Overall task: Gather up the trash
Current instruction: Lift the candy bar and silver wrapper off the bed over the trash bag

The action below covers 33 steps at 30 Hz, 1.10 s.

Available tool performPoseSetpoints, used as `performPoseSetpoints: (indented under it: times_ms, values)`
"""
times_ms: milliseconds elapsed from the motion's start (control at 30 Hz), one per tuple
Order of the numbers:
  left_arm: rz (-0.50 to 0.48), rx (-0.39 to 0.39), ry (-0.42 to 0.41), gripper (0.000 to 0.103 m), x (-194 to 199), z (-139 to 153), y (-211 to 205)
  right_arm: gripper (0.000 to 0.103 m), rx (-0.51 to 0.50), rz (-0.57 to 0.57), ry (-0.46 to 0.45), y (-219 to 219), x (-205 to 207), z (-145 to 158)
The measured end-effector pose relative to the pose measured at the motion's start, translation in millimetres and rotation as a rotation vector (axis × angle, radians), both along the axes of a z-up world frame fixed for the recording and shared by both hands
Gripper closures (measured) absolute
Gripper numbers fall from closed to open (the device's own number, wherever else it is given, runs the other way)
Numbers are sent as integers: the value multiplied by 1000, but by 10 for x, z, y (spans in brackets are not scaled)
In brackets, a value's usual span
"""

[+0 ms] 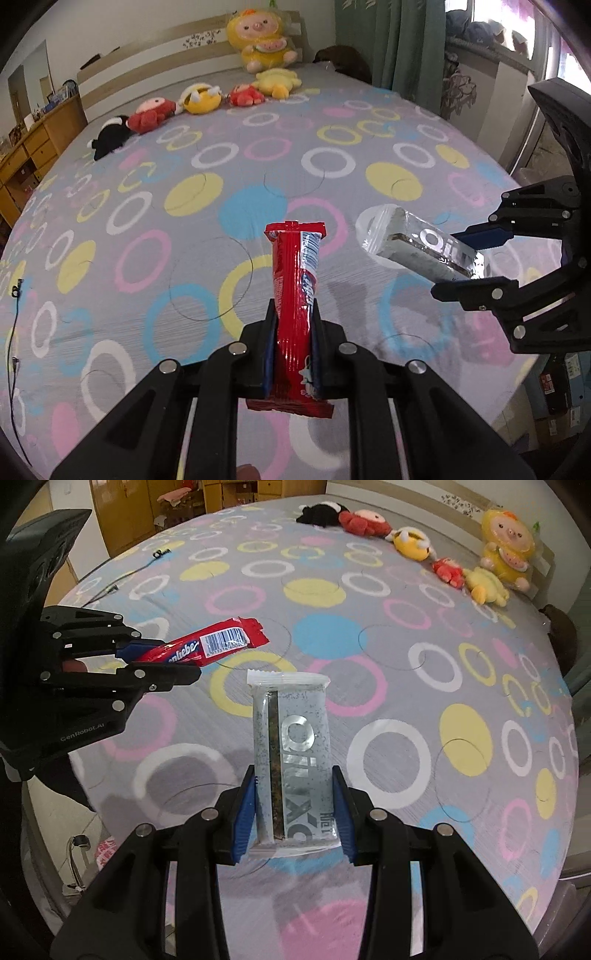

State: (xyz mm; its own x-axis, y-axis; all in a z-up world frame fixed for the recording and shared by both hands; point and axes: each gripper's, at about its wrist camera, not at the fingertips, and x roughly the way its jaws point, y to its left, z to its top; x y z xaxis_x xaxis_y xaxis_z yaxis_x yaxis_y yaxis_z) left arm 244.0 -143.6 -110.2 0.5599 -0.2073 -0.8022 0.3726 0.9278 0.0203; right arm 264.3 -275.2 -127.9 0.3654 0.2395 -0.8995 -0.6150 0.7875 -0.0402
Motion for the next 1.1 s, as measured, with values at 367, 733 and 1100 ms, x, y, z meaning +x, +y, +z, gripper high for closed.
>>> performPoseSetpoints:
  times_ms: [367,733,1100]
  values:
    - [-10,-22,-42,87,-536,502,139,66,26,-35,-89,-31,-556,702]
    - [-35,-30,-82,87,-1027,869,258,66,30,-57,-147,8,-1182,1160]
    - [-63,-29,-88,87,-1528,890,265,66,47,-70,-150,44,-1747,1148]
